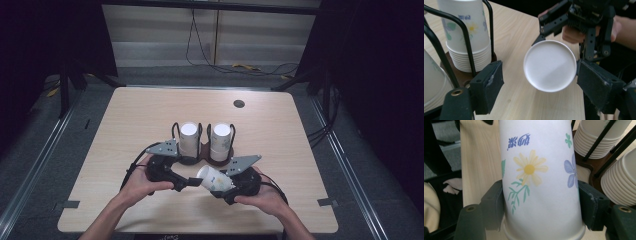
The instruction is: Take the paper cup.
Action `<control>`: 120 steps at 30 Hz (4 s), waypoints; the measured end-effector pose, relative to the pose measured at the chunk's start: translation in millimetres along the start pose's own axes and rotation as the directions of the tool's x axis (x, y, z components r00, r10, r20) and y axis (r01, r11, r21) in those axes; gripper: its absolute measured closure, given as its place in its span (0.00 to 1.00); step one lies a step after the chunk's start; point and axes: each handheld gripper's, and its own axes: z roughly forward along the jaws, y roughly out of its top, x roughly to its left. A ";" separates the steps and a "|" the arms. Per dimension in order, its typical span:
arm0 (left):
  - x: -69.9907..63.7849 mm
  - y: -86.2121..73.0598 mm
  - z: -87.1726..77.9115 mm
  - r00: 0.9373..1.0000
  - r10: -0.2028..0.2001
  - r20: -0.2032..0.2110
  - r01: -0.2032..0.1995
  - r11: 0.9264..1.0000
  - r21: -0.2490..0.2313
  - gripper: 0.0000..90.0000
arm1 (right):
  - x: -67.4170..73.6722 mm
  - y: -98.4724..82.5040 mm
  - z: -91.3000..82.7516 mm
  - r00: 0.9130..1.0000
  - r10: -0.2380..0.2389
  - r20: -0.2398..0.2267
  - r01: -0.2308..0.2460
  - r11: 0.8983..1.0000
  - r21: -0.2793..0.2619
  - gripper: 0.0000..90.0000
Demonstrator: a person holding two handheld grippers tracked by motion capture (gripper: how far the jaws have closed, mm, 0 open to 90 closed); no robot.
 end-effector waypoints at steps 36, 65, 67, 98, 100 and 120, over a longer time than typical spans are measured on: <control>-8.7 -5.0 16.9 0.991 0.133 -0.022 -0.128 0.979 0.157 0.27 | 8.7 60.5 14.7 0.941 -0.329 -0.074 0.328 0.840 0.433 0.34; -8.6 -6.9 19.2 0.991 0.135 0.009 -0.135 0.976 0.169 0.40 | 10.7 63.3 24.4 0.939 -0.335 -0.077 0.333 0.829 0.448 0.30; -8.6 -6.7 18.1 0.991 0.134 0.011 -0.134 0.978 0.162 0.41 | 9.7 62.1 22.9 0.941 -0.331 -0.072 0.329 0.840 0.431 0.27; -11.2 1.1 0.7 0.991 0.121 0.055 -0.122 0.992 0.019 0.41 | -10.7 11.8 -18.1 0.998 -0.030 -0.050 0.025 0.995 -0.095 0.15; -11.5 1.2 1.2 0.991 0.120 0.057 -0.121 0.992 0.018 0.41 | -11.9 8.4 -18.4 0.998 -0.006 -0.070 -0.003 0.992 -0.126 0.15; -13.6 4.7 -2.6 0.990 0.098 0.101 -0.094 0.995 -0.042 0.41 | -18.6 3.5 -24.7 0.971 0.082 -0.227 -0.154 0.933 -0.325 0.18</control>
